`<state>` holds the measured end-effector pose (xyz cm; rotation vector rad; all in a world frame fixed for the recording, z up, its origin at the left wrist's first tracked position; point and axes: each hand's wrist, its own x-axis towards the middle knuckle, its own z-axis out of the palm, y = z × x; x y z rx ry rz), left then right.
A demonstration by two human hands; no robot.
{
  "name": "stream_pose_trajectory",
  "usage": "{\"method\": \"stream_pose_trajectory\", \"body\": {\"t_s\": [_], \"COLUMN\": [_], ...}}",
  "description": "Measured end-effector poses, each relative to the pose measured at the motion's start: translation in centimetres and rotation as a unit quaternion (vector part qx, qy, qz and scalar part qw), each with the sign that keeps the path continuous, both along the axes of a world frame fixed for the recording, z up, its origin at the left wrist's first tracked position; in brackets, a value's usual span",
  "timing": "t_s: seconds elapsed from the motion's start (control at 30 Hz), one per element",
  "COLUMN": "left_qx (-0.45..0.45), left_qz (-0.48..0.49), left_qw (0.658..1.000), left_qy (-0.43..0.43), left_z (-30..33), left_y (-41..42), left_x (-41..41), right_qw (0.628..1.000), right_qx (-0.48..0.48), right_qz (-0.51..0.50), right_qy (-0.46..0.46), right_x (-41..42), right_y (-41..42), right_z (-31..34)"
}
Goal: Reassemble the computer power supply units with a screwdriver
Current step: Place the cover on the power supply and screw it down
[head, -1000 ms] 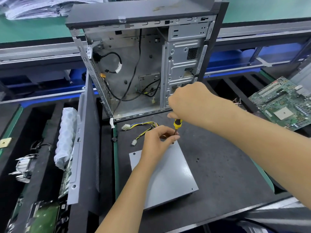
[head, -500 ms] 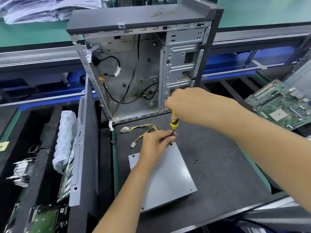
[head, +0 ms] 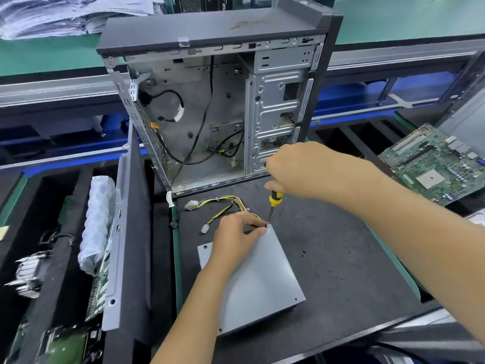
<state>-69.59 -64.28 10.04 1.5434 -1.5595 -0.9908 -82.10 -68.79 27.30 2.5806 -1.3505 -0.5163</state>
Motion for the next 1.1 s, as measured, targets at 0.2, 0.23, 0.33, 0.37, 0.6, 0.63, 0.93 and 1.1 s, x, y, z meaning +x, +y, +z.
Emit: {"method": "stream_pose_trajectory", "body": {"t_s": [0.2,0.23,0.33,0.37,0.6,0.63,0.93,1.1], "left_qx": [0.016,0.012,0.014,0.021,0.020,0.018,0.036,0.038], "left_qz": [-0.002,0.001,0.000,-0.003,0.000,0.002,0.014,0.004], "left_qw": [1.000,1.000,1.000,0.999,0.997,0.997,0.998,0.998], "left_qy": [-0.001,-0.004,-0.028,-0.043,-0.077,-0.076,-0.046,-0.052], "left_z": [0.3,0.4,0.6,0.7,0.4,0.4,0.2,-0.2], "left_y": [0.2,0.2,0.2,0.2,0.4,0.4,0.0,-0.2], "left_x": [0.1,0.1,0.0,-0.1,-0.4,-0.4,-0.5,-0.4], "right_qw": [0.999,0.996,0.994,0.995,0.999,0.999,1.000,0.994], "right_qx": [0.047,0.081,0.099,0.084,-0.028,-0.018,-0.016,-0.073], "right_qz": [0.010,0.010,0.008,0.001,-0.033,-0.034,0.003,0.016], "right_qy": [-0.018,-0.024,-0.051,-0.052,0.018,0.023,0.021,0.080], "right_x": [0.0,-0.2,-0.8,-0.9,-1.5,-1.7,-0.2,1.2], "right_y": [-0.7,-1.0,-1.7,-1.9,-1.6,-1.6,0.5,0.3], "right_z": [0.1,0.1,-0.2,-0.3,-1.0,-1.0,0.1,-1.3]}}
